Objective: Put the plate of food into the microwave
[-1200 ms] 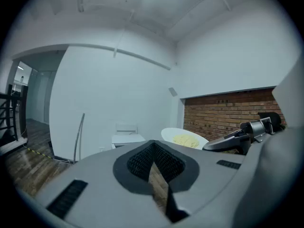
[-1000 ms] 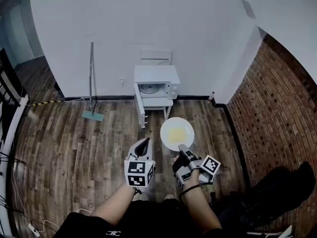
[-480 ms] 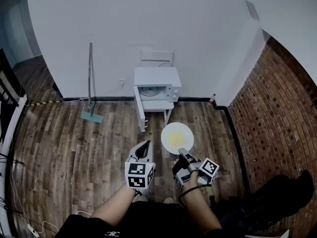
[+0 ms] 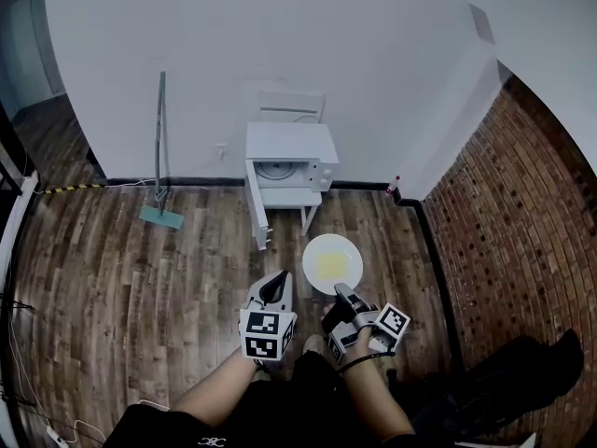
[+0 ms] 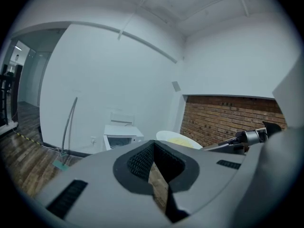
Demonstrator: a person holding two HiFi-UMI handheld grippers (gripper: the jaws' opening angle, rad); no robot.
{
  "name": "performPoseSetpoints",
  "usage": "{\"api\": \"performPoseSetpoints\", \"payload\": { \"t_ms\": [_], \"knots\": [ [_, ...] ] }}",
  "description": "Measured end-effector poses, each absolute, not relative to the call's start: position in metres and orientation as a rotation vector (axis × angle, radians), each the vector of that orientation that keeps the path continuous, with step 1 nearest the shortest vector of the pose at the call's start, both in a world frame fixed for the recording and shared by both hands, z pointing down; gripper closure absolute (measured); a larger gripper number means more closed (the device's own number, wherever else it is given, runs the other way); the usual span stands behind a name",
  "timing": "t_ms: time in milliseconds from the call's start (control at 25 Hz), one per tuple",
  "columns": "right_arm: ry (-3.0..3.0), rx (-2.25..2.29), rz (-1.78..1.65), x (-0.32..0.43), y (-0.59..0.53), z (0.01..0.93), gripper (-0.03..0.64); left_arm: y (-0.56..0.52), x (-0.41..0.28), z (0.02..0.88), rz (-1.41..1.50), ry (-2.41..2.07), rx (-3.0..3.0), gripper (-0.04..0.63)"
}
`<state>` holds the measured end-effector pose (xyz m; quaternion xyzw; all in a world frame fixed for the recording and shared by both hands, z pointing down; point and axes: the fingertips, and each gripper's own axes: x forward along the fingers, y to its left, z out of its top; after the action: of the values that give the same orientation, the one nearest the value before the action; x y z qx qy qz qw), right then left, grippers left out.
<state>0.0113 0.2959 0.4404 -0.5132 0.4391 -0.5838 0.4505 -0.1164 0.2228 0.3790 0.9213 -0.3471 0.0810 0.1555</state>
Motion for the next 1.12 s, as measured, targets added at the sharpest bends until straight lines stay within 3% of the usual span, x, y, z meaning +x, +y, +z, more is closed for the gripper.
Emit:
{"api": "performPoseSetpoints", "payload": {
  "t_ms": [280, 760, 1120],
  "knots": [
    [1.108, -1.229, -1.455, 0.059, 0.245, 0.455, 0.595, 0.181, -0.069, 0.392, 0.277, -1.021, 2.639, 0.604],
    [1.206, -1.155, -1.528, 0.213, 0.124, 0.455, 0.595, 0.062, 0.073, 0.391, 0.348, -1.202, 2.530, 0.604],
    [1.208, -1.102, -1.644, 0.241, 0.090, 0.483, 0.595, 0.035, 0.114, 0.410, 0.415, -1.266, 2.449, 0.604]
  ]
}}
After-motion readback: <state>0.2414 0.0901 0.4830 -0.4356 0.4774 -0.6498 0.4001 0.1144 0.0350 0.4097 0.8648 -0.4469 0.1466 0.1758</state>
